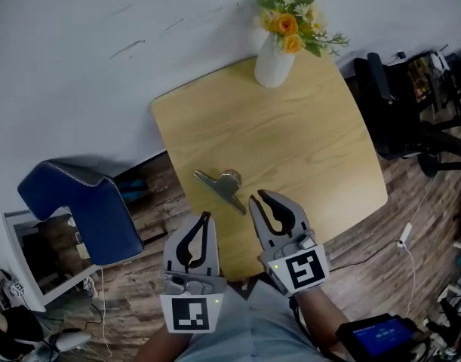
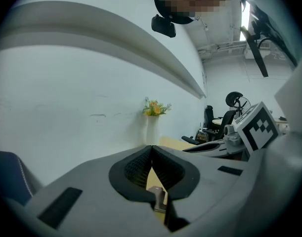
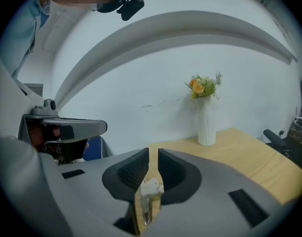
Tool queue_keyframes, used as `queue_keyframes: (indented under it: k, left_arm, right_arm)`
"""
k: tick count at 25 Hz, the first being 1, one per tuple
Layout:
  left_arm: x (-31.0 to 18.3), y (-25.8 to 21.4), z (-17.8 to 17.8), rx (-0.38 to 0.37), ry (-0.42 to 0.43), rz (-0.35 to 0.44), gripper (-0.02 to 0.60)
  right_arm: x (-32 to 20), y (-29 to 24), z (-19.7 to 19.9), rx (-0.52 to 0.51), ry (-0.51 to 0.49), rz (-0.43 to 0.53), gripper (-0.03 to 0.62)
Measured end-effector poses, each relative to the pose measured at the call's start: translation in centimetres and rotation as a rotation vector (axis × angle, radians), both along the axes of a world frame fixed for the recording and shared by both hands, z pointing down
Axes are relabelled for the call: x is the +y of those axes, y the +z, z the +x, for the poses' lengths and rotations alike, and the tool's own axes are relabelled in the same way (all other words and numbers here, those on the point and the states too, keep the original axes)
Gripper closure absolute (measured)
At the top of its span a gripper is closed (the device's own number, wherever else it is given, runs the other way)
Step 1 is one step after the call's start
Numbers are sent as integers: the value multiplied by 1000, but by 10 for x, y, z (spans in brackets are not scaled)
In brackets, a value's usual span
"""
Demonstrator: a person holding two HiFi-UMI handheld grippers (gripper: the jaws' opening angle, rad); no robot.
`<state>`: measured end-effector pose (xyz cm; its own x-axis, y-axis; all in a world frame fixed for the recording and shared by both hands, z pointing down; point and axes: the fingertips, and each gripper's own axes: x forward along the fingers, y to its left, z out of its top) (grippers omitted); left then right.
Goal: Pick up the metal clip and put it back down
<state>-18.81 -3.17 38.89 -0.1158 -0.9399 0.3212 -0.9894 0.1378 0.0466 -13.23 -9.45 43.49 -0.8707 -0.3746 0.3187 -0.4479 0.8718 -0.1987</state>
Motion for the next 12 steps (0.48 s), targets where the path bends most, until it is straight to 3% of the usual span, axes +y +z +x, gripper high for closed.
queue_keyframes:
  k: [12]
  left_arm:
    - [-14,112,-56,91,-33,-201,563]
  right_arm:
    - [-15,122,-47,106,-38,-203,542]
